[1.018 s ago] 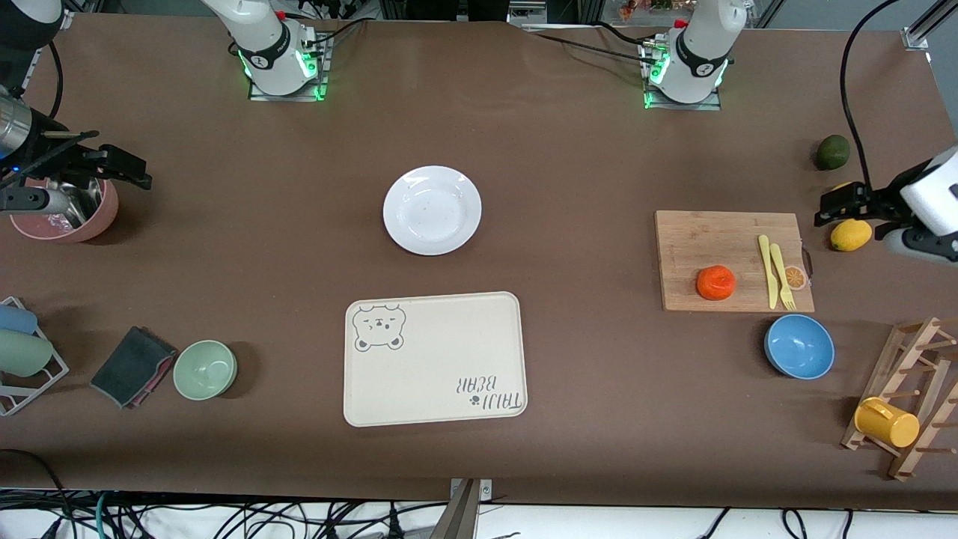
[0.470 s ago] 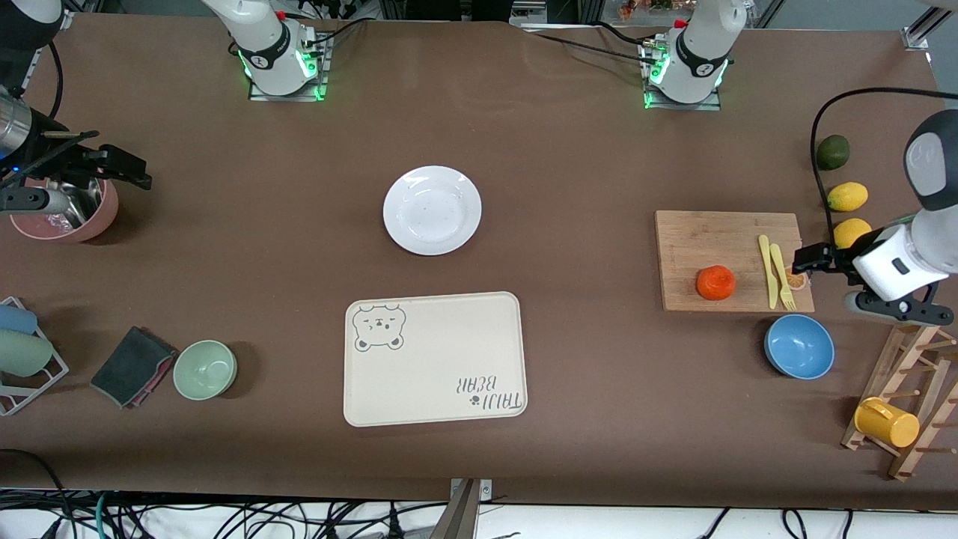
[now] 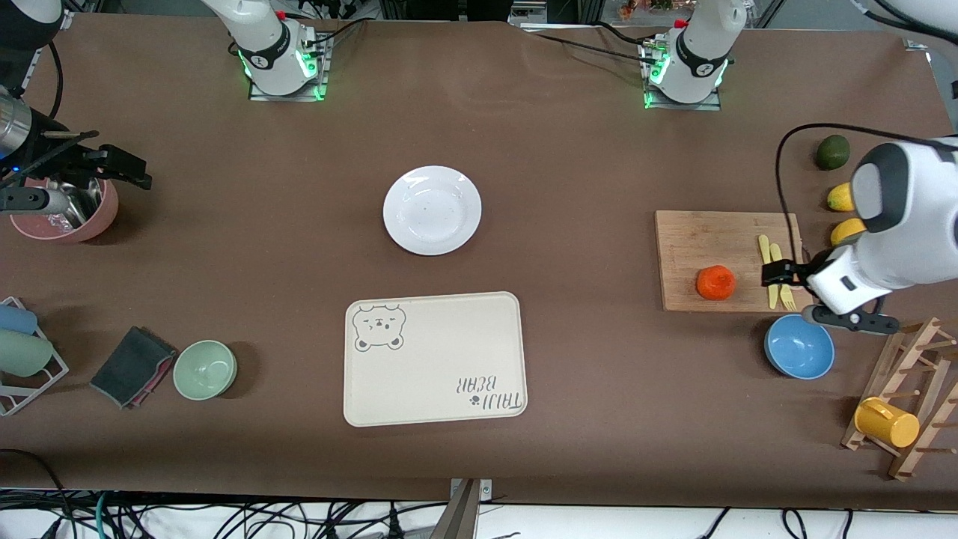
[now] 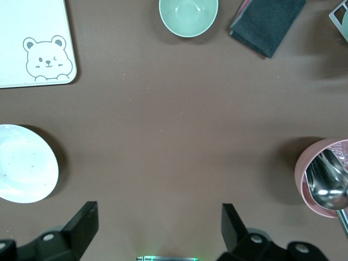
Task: Place orange and plate with both arms
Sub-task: 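Move the left gripper over the orange on the cutting board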
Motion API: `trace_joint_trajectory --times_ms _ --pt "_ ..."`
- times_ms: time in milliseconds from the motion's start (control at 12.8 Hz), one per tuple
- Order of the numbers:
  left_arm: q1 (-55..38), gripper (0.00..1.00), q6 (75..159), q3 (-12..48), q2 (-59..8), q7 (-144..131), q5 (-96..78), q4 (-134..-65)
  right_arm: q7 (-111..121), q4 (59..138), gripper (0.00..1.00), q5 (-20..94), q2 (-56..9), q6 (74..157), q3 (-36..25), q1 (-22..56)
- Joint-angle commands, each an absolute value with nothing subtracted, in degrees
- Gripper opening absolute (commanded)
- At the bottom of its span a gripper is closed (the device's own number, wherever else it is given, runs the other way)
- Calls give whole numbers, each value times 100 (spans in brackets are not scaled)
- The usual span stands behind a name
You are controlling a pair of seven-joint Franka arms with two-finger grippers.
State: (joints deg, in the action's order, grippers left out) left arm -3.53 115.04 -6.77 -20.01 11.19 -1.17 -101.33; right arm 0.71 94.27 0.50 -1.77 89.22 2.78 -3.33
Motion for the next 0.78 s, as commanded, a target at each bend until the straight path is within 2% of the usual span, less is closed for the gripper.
trace_joint_trajectory --times_ms 0,392,548,705 --pt "-457 100 12434 -493 -1486 460 524 -11379 114 9316 100 132 -211 8877 273 -352" --pt "-457 100 13514 -264 -1511 -492 800 -12391 114 9325 100 132 -211 8886 272 -352" --pt "-448 100 13903 -264 -1660 -492 800 -12559 114 9325 100 132 -211 8886 272 -352" --pt "-457 100 13939 -264 -1836 -623 791 -12542 114 9325 100 132 -211 8886 272 -352"
